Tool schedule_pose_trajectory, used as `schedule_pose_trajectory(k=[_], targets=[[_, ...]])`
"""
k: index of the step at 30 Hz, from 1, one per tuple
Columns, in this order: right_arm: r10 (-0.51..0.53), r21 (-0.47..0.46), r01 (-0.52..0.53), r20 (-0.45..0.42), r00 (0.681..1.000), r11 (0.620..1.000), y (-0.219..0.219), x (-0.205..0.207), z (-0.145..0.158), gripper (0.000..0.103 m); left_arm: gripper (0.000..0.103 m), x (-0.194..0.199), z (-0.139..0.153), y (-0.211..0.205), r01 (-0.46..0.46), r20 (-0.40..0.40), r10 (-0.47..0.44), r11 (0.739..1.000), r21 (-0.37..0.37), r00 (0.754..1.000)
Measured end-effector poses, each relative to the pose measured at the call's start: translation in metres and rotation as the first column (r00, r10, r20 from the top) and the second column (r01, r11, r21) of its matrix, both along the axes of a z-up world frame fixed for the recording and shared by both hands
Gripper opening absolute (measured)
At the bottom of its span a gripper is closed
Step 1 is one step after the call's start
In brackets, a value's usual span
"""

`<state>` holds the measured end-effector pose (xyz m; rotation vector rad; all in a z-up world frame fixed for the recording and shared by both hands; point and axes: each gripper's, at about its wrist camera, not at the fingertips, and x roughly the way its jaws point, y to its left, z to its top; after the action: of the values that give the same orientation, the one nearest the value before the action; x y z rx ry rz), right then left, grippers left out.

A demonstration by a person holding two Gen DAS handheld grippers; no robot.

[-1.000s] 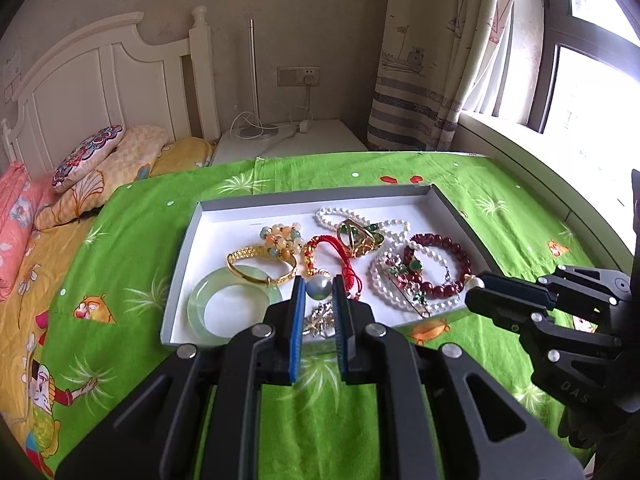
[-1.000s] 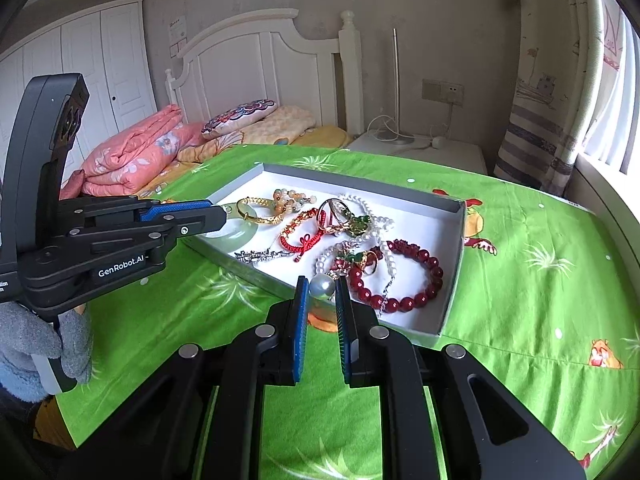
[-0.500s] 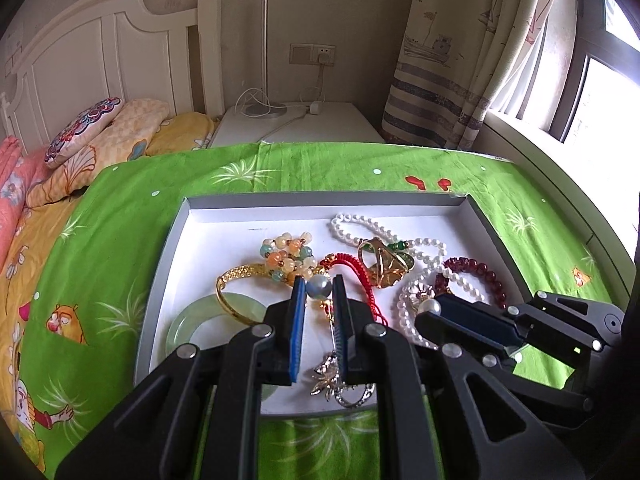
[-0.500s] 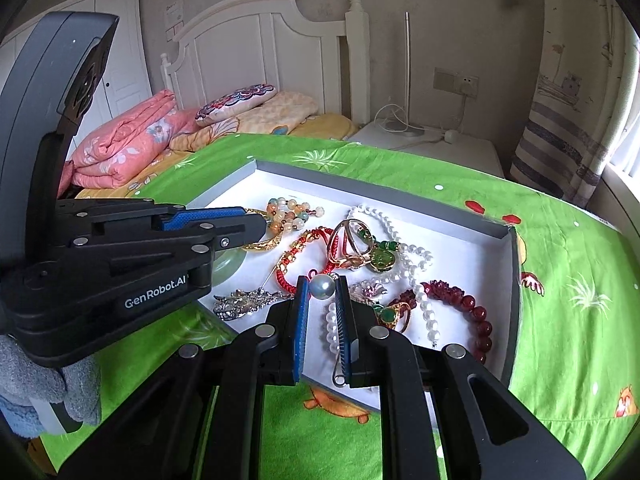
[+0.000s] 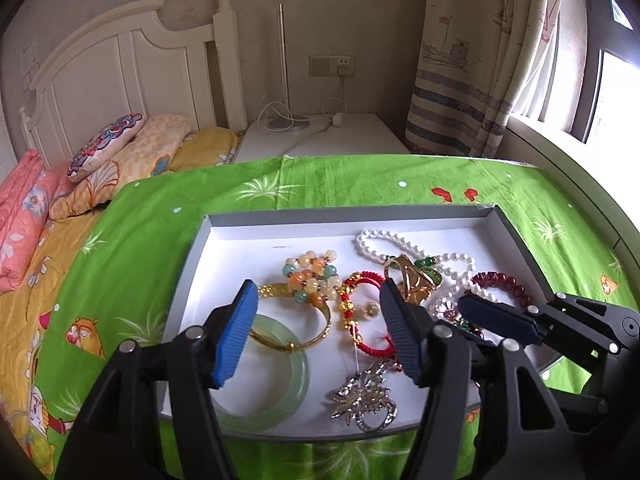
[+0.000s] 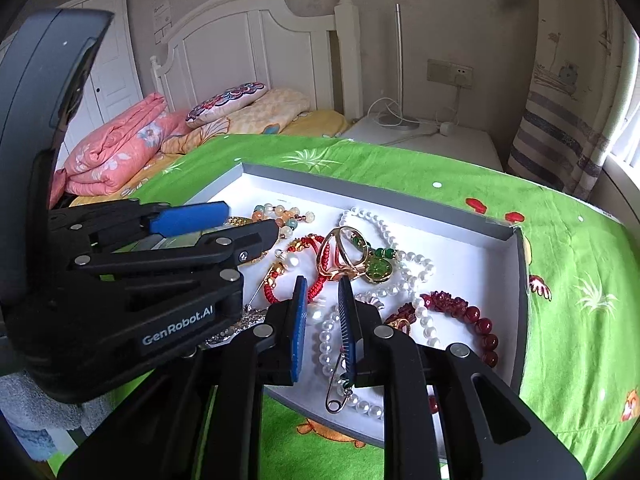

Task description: Organize jewelry

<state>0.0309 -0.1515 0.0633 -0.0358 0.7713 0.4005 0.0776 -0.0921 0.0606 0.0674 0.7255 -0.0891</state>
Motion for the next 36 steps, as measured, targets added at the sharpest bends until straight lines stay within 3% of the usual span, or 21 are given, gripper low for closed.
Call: schedule_pose_trajectory(k=[2,4,7,13,21,25,28,36], targets=[[-0.014,0.014,0.014,-0.003,1.0,1.0,-0.004,-0.002,0.0,0.038,0.069,-0.005,0.004,0.002,-0.003,0.022,0.003,1.0,0.012,1.0],[-0.025,0.027,0.025,0.009,1.0,0.999,-0.007,-0.006,0.002,0.055,0.084,-0.012,0.008,0.004,-0.018,0.068,0.015,0.999,0.036,0.998],[-0.046,0.035,0.045,0.04,0.998,0.998,-0.009,-0.015,0.006,0.065,0.097,-0.025,0.013,0.006,-0.027,0.144,0.018,0.998,0.058,0.989],[-0.13,0.005,0.13,0.096,0.987,0.992,-0.012,-0.028,0.012,0.086,0.101,-0.046,0.015,0.024,-0.049,0.208,0.048,0.999,-0.002,0.977],[-0.258,-0.024,0.263,0.129,0.958,0.965,-0.016,-0.037,0.013,0.086,0.101,-0.064,0.012,0.047,-0.075,0.216,0.092,0.993,-0.089,0.972],[-0.321,0.023,0.321,0.14,0.937,0.947,-0.031,-0.041,0.014,0.086,0.101,-0.076,0.007,0.034,-0.132,0.251,0.114,0.99,0.055,0.961],[-0.364,0.072,0.357,0.131,0.922,0.931,-0.043,-0.043,0.015,0.086,0.101,-0.081,0.005,0.02,-0.105,0.259,0.071,0.987,0.122,0.963],[-0.385,0.073,0.378,0.123,0.915,0.923,-0.045,-0.042,0.014,0.086,0.101,-0.074,0.002,0.029,-0.111,0.213,0.091,0.99,0.084,0.973]])
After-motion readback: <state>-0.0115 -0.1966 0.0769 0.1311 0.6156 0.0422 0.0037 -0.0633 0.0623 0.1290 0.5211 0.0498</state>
